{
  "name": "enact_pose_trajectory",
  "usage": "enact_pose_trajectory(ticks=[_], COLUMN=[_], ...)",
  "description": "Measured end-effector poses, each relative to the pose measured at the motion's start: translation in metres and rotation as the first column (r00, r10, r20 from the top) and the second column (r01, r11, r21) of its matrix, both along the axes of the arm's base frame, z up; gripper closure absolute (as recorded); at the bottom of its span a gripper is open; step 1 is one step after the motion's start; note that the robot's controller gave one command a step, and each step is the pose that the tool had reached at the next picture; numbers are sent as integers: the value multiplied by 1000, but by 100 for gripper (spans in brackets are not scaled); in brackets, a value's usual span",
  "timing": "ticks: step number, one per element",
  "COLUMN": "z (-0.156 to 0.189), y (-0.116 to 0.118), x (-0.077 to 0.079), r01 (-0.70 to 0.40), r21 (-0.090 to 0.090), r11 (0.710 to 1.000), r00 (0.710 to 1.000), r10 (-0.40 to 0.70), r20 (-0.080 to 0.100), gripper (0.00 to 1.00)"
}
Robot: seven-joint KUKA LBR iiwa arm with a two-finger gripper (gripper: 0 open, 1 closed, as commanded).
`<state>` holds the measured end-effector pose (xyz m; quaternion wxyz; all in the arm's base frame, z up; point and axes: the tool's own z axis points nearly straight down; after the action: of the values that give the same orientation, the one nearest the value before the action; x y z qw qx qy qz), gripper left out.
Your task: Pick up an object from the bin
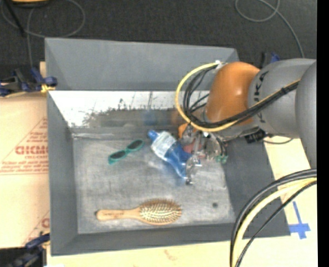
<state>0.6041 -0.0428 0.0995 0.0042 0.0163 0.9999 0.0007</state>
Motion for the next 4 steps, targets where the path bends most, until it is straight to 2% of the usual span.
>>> enact_pose_trajectory(ticks=[1, 2, 3, 4], z=[-2, -2, -21, -25], y=[2, 3, 15, 18], x=[1, -11, -15, -8], r01=[7, 50, 148, 71], r21=[0, 1, 1, -4], r11=[1000, 999, 989, 997], r00=[1000, 999, 989, 997], r10=[-7, -50, -148, -71], r20=[1, -7, -12, 0], gripper=[0, 0, 0, 100])
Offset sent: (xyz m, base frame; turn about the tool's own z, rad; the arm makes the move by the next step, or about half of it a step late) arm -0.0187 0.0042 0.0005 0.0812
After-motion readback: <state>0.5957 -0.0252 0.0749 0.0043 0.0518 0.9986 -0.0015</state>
